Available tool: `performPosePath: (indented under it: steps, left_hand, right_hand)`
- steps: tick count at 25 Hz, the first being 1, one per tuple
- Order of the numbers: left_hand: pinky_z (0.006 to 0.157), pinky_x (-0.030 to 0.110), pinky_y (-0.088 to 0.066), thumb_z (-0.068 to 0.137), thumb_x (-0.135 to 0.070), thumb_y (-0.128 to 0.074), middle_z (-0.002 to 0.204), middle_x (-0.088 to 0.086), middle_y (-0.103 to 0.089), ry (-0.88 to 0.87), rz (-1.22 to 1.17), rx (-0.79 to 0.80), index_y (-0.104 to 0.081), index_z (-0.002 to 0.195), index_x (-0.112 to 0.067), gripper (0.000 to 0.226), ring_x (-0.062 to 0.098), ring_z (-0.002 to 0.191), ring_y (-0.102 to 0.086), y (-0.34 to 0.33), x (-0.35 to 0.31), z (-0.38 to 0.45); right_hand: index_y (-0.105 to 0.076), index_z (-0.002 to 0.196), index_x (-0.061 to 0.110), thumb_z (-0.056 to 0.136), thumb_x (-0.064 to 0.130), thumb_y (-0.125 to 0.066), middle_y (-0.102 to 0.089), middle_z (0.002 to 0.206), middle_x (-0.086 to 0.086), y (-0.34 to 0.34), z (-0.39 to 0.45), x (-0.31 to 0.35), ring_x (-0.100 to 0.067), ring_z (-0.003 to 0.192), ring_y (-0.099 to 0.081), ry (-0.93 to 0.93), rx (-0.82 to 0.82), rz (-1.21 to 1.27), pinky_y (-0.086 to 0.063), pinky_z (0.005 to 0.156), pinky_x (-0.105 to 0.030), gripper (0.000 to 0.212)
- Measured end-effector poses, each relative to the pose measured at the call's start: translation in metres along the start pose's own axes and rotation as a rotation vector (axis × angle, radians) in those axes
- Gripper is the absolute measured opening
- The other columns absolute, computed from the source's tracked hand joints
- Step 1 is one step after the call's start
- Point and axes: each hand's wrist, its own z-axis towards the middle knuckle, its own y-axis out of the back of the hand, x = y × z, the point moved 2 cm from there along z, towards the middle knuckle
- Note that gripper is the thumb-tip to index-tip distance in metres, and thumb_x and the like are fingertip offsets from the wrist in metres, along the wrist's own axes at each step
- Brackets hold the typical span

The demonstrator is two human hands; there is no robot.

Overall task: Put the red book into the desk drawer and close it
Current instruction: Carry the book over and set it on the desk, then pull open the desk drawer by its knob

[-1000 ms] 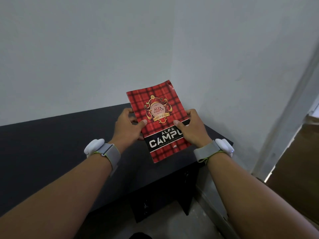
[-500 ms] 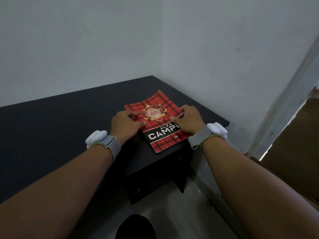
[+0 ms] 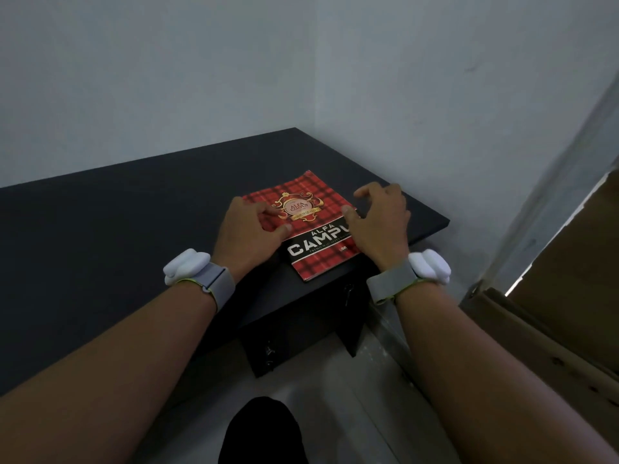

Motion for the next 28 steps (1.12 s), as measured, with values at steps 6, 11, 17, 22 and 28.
performPosePath:
  steps: [6,11,17,22,28]
  left_hand:
    - [0.096,0.031,-0.044,0.080,-0.045,-0.083,0.112,-0.002,-0.044,-0.108,0.042,0.037,-0.075,0.118,-0.029,0.042,0.016,0.110,-0.053,0.002,-0.014,-0.029]
    - [0.108,0.048,-0.045,0.080,-0.053,-0.080,0.117,-0.003,-0.048,-0.146,0.092,0.111,-0.072,0.124,-0.030,0.050,0.021,0.118,-0.055,-0.001,-0.021,-0.051]
    - [0.111,0.049,-0.044,0.088,-0.055,-0.070,0.130,-0.004,-0.053,-0.162,0.119,0.171,-0.070,0.130,-0.029,0.049,0.021,0.123,-0.057,-0.006,-0.018,-0.065]
    - [0.108,0.047,-0.047,0.085,-0.062,-0.063,0.134,-0.007,-0.050,-0.155,0.120,0.192,-0.067,0.134,-0.030,0.059,0.026,0.126,-0.057,-0.010,-0.016,-0.069]
    - [0.109,0.047,-0.048,0.085,-0.067,-0.057,0.143,-0.009,-0.046,-0.193,0.138,0.192,-0.061,0.141,-0.026,0.070,0.025,0.132,-0.054,-0.010,-0.013,-0.080]
  right_hand:
    - [-0.058,0.090,0.013,0.082,0.009,-0.067,-0.052,0.098,-0.006,0.010,-0.079,-0.012,-0.024,0.086,-0.055,0.004,-0.430,0.279,-0.051,0.077,-0.041,0.012]
    - [-0.057,0.092,0.018,0.079,0.017,-0.059,-0.059,0.098,-0.008,-0.014,-0.118,-0.035,-0.021,0.082,-0.056,-0.437,-0.234,0.446,-0.052,0.081,-0.044,0.013]
    - [-0.064,0.110,0.011,0.094,0.027,-0.059,-0.068,0.095,-0.008,-0.030,-0.121,-0.029,-0.031,0.096,-0.062,-0.572,0.255,0.395,-0.040,0.077,-0.029,0.023]
    - [-0.065,0.104,0.008,0.094,0.017,-0.063,-0.071,0.102,-0.016,-0.037,-0.118,-0.031,-0.036,0.104,-0.066,-0.552,0.175,0.333,-0.038,0.075,-0.025,0.014]
    - [-0.067,0.111,0.007,0.095,0.015,-0.065,-0.070,0.105,-0.012,-0.037,-0.118,-0.037,-0.031,0.099,-0.065,-0.517,0.159,0.368,-0.040,0.075,-0.024,0.018]
